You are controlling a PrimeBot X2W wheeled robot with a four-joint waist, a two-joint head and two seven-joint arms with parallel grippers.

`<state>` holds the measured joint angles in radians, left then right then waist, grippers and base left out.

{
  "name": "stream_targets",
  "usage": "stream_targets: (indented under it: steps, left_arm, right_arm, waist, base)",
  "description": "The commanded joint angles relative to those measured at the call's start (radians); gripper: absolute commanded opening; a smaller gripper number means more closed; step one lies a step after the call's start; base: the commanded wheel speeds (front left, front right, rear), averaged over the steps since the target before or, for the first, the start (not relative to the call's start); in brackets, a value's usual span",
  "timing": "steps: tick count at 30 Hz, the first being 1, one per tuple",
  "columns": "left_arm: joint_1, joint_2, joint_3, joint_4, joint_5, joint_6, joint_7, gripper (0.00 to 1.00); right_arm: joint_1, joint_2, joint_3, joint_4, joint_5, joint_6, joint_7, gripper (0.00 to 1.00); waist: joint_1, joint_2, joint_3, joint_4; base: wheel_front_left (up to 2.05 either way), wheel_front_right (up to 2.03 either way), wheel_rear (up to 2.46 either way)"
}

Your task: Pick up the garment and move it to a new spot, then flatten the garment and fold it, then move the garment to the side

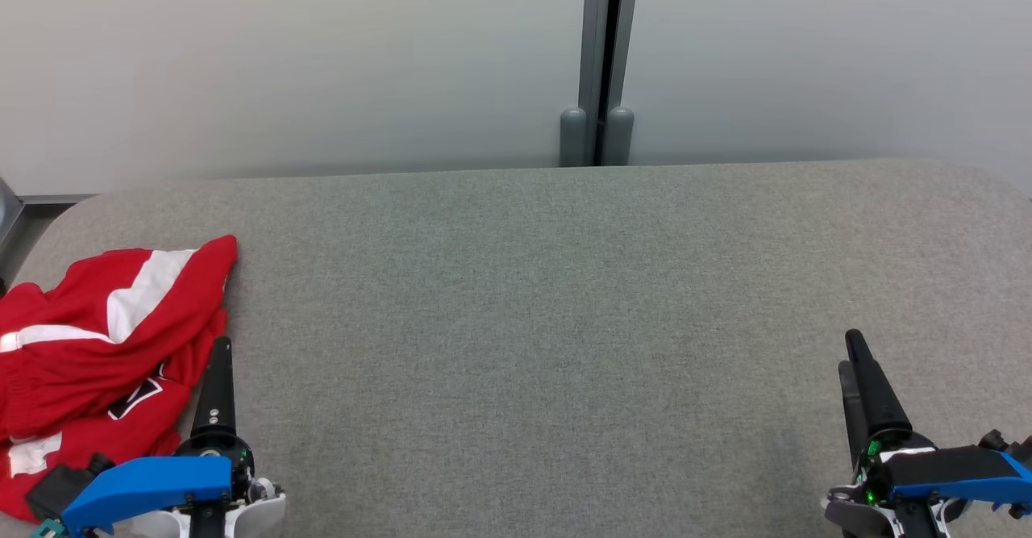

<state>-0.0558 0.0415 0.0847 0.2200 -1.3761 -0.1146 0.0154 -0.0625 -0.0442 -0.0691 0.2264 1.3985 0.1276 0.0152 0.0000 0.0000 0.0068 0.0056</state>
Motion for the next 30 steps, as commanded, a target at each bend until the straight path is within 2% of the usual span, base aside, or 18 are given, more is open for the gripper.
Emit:
stream_targets:
  steps: [1, 17, 30]
  left_arm:
    - [-0.024, 0.008, -0.003, -0.025, 0.033, 0.005, -0.009, 1.00]
    - [-0.015, 0.009, -0.038, -0.080, 0.362, 0.044, -0.070, 1.00]
    - [-0.004, 0.009, -0.070, -0.075, 0.607, 0.063, -0.114, 1.00]
  right_arm:
    - [-0.018, -0.005, 0.003, -0.024, -0.030, 0.002, -0.008, 1.00]
    - [-0.020, -0.006, 0.052, -0.054, -0.359, 0.003, -0.070, 1.00]
    - [-0.017, -0.006, 0.074, -0.051, -0.573, 0.003, -0.113, 1.00]
  waist:
    - [0.0000, 0.0000, 0.000, 0.000]
    - [0.0000, 0.0000, 0.003, 0.004]
    - [0.0000, 0.0000, 0.000, 0.012]
  base:
    - [0.00, 0.00, 0.00]
    - [0.00, 0.00, 0.00]
    - [0.00, 0.00, 0.00]
